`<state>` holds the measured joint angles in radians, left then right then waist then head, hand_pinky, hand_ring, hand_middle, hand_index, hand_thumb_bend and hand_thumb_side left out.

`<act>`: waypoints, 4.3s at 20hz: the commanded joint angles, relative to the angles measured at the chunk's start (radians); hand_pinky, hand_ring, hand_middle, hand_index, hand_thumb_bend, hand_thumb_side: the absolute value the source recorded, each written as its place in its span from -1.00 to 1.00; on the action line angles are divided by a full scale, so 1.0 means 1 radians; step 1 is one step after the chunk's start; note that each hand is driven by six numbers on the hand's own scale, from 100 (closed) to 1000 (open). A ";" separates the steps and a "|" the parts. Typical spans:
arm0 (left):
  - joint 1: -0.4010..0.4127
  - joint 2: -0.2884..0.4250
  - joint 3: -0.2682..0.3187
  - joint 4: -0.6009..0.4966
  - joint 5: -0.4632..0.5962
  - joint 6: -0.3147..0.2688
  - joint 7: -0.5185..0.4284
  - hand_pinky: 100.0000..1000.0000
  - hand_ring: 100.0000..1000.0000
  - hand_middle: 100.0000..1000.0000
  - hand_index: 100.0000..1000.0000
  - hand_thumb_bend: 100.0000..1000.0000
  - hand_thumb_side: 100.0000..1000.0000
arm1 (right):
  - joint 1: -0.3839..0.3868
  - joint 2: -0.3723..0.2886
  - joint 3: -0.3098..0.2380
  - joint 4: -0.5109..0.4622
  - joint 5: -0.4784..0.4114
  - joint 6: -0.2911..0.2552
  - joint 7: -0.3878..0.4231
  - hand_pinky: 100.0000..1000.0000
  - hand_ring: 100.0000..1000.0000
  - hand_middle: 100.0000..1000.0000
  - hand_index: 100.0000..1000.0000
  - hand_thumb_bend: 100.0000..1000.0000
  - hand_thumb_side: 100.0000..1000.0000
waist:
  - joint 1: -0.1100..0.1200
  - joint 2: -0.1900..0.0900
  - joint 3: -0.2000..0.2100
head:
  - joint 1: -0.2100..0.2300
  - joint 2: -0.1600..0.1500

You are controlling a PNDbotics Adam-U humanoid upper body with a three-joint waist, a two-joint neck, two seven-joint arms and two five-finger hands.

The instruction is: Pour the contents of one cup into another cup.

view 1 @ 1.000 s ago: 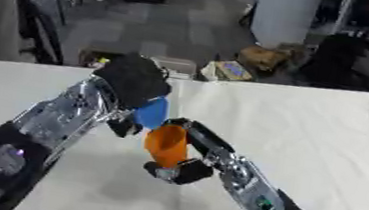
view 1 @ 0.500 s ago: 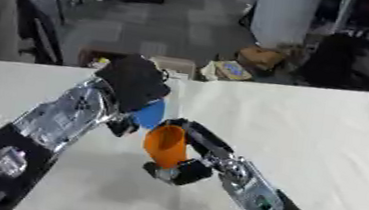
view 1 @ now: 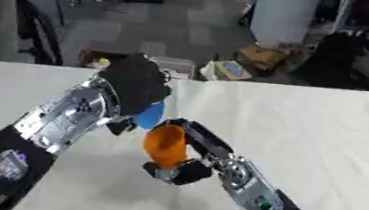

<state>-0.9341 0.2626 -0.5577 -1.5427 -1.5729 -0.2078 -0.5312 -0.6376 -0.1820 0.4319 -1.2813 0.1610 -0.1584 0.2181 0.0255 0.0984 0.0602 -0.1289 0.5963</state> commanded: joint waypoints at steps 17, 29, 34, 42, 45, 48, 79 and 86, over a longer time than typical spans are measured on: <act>-0.029 0.010 0.008 -0.039 -0.091 -0.045 0.004 -0.73 -0.81 -0.92 0.22 -1.00 -0.78 | -0.018 -0.015 0.000 -0.026 -0.005 0.003 -0.002 -0.43 -0.52 -0.50 0.35 -0.82 -1.00 | 0.001 -0.018 -0.003 | -0.005 -0.003; -0.035 0.002 0.007 -0.042 -0.152 -0.088 0.016 -0.70 -0.82 -0.93 0.23 -1.00 -0.78 | -0.019 -0.015 0.002 -0.026 -0.004 0.003 -0.002 -0.43 -0.52 -0.50 0.35 -0.83 -1.00 | 0.002 -0.018 -0.006 | -0.007 -0.005; -0.039 0.000 0.002 -0.044 -0.170 -0.107 0.016 -0.69 -0.82 -0.94 0.23 -1.00 -0.78 | -0.019 -0.015 0.003 -0.027 -0.004 0.004 -0.002 -0.43 -0.52 -0.50 0.35 -0.84 -1.00 | 0.004 -0.018 -0.007 | -0.008 -0.006; -0.044 -0.002 -0.005 -0.050 -0.201 -0.141 0.012 -0.65 -0.82 -0.94 0.24 -1.00 -0.77 | -0.019 -0.014 0.003 -0.027 -0.005 0.005 -0.003 -0.44 -0.52 -0.50 0.35 -0.85 -1.00 | 0.006 -0.018 -0.010 | -0.008 -0.005; -0.045 -0.001 -0.009 -0.050 -0.215 -0.154 0.010 -0.64 -0.82 -0.94 0.24 -1.00 -0.77 | -0.019 -0.014 0.003 -0.027 -0.005 0.005 -0.003 -0.44 -0.52 -0.50 0.35 -0.86 -1.00 | 0.007 -0.019 -0.010 | -0.009 -0.005; -0.045 -0.002 -0.010 -0.048 -0.224 -0.162 0.011 -0.64 -0.82 -0.95 0.24 -1.00 -0.77 | -0.019 -0.014 0.004 -0.027 -0.005 0.005 -0.003 -0.44 -0.52 -0.50 0.35 -0.86 -1.00 | 0.007 -0.019 -0.011 | -0.010 -0.005; -0.046 -0.008 -0.009 -0.044 -0.232 -0.175 0.007 -0.64 -0.82 -0.95 0.24 -1.00 -0.76 | -0.023 -0.015 0.006 -0.033 -0.009 0.010 -0.006 -0.44 -0.52 -0.50 0.35 -0.91 -1.00 | 0.009 -0.020 -0.012 | -0.012 -0.007; -0.046 -0.008 -0.009 -0.044 -0.233 -0.178 0.006 -0.64 -0.82 -0.95 0.24 -1.00 -0.76 | -0.024 -0.015 0.007 -0.035 -0.009 0.012 -0.006 -0.44 -0.52 -0.50 0.35 -0.92 -1.00 | 0.010 -0.021 -0.011 | -0.014 -0.008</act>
<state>-0.9524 0.2527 -0.5756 -1.5750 -1.8018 -0.3822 -0.5243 -0.6385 -0.1823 0.4437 -1.2876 0.1565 -0.1473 0.2131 0.0353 0.0949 0.0487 -0.1420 0.5960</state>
